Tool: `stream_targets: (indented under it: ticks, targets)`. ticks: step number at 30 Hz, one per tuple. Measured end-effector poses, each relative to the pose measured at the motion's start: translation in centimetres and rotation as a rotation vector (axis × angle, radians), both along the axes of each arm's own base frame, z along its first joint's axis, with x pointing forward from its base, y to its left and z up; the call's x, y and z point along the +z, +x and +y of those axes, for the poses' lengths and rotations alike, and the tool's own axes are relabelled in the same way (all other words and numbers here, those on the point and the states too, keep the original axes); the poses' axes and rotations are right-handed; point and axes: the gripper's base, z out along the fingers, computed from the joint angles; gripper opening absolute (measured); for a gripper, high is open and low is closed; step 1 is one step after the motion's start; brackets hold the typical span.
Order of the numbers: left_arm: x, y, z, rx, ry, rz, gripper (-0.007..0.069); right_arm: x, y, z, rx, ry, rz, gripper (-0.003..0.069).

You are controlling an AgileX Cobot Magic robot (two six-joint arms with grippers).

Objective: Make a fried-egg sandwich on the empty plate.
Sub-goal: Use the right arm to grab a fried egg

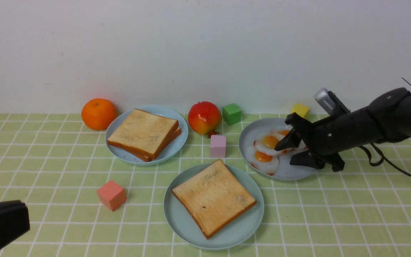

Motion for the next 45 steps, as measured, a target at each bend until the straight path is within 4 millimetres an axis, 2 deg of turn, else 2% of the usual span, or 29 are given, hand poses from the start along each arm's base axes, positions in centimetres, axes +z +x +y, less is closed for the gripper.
stream_targets:
  ticks: [10,23,26,31,32,33,39,42,45]
  targets:
    - [0.0,0.0,0.0,0.0,0.0,0.0,-0.0013,-1.1,1.4,0.1,-0.046,0.033,0.002,0.0409]
    - [0.0,0.0,0.0,0.0,-0.002,0.0,-0.0013,-1.7,2.1,0.1,-0.092,0.061,0.005,0.0401]
    - [0.0,0.0,0.0,0.0,-0.003,-0.002,-0.0013,-1.9,2.1,0.0,-0.095,0.064,0.01,0.0368]
    - [0.0,-0.1,-0.1,-0.006,-0.012,0.008,-0.0013,-2.2,2.2,0.0,-0.102,0.055,0.009,0.019]
    - [0.0,-0.1,-0.1,-0.006,-0.012,0.008,-0.0013,-2.2,2.2,0.0,-0.102,0.055,0.009,0.0182]
    - [0.0,-0.1,-0.1,-0.009,-0.018,0.014,-0.0013,-2.3,2.2,-0.1,-0.106,0.055,0.01,0.0124]
    - [0.0,-0.1,-0.1,-0.013,-0.025,0.02,-0.0013,-2.2,2.1,0.0,-0.101,0.061,0.014,0.0115]
    - [0.0,-0.1,-0.1,-0.012,-0.024,0.019,-0.0013,-1.6,2.1,0.0,-0.086,0.057,-0.007,0.0115]
    - [0.0,-0.1,-0.1,-0.006,-0.013,0.008,-0.0011,0.1,1.8,0.1,-0.038,0.045,-0.059,0.0111]
